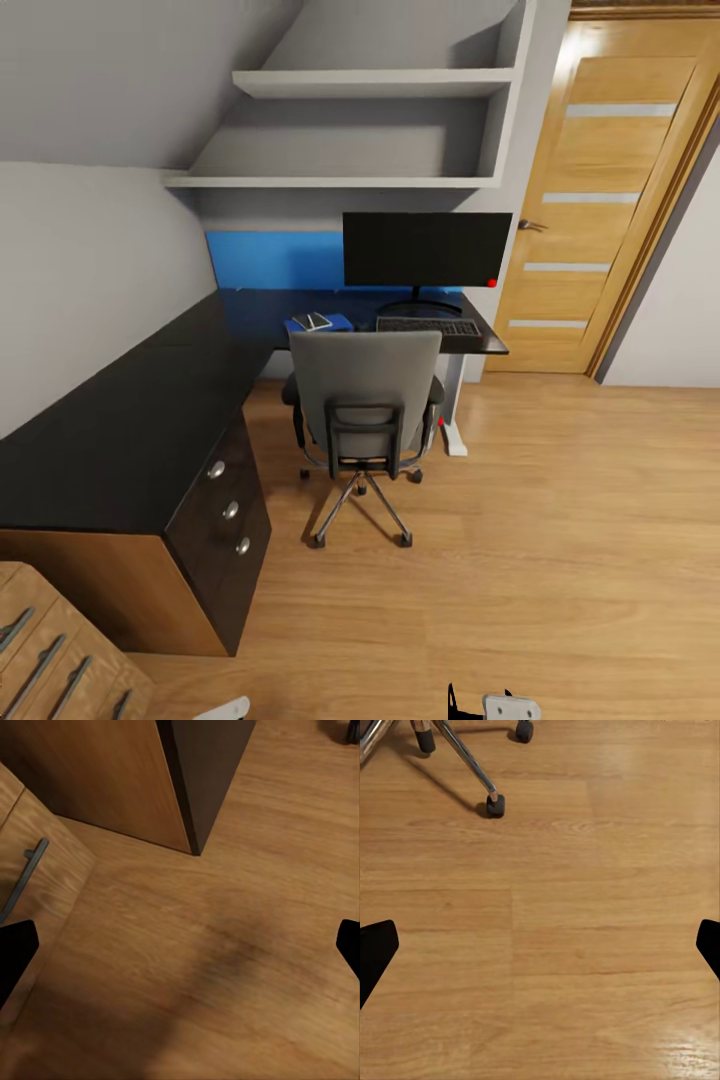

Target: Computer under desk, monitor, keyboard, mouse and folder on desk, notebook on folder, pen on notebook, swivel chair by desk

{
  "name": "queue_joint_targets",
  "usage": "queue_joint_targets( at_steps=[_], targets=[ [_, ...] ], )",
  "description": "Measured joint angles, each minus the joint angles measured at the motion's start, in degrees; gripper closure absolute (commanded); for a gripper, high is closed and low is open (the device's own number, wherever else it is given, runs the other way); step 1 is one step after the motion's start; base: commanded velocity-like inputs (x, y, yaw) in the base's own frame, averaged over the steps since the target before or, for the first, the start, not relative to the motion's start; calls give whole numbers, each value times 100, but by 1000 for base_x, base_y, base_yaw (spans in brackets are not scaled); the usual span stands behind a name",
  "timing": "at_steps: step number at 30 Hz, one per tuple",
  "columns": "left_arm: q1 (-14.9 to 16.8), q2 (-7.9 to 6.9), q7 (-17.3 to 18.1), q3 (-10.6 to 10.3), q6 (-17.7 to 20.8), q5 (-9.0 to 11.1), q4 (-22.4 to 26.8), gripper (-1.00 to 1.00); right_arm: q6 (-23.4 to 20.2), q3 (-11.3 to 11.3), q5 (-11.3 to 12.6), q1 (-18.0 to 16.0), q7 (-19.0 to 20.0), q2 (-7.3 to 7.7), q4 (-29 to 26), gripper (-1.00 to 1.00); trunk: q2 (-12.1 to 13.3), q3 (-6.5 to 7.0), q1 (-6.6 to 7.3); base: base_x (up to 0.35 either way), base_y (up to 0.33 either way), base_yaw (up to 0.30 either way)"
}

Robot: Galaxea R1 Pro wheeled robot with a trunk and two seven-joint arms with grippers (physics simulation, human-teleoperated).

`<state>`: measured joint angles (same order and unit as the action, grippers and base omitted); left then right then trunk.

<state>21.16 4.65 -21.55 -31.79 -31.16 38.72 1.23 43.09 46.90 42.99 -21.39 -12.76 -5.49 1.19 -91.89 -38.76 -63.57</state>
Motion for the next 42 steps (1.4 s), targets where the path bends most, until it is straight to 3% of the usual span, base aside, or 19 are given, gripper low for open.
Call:
queue_joint_targets(
  at_steps=[29,37,38,42],
  targets=[
    [0,2,14,-2,9,0,0,-100,0,0,0,2,0,0,0,-100,1163,521,637,0,0,0],
    [0,6,194,-7,625,-17,7,-100,0,0,0,3,0,0,0,-100,1484,664,813,0,0,0],
    [0,5,411,-9,759,-18,9,-100,0,0,0,3,0,0,0,-100,1524,682,835,0,0,0],
    [0,7,550,-7,817,-20,9,-100,0,0,0,3,0,0,0,-100,1685,754,923,0,0,0]
  ],
)
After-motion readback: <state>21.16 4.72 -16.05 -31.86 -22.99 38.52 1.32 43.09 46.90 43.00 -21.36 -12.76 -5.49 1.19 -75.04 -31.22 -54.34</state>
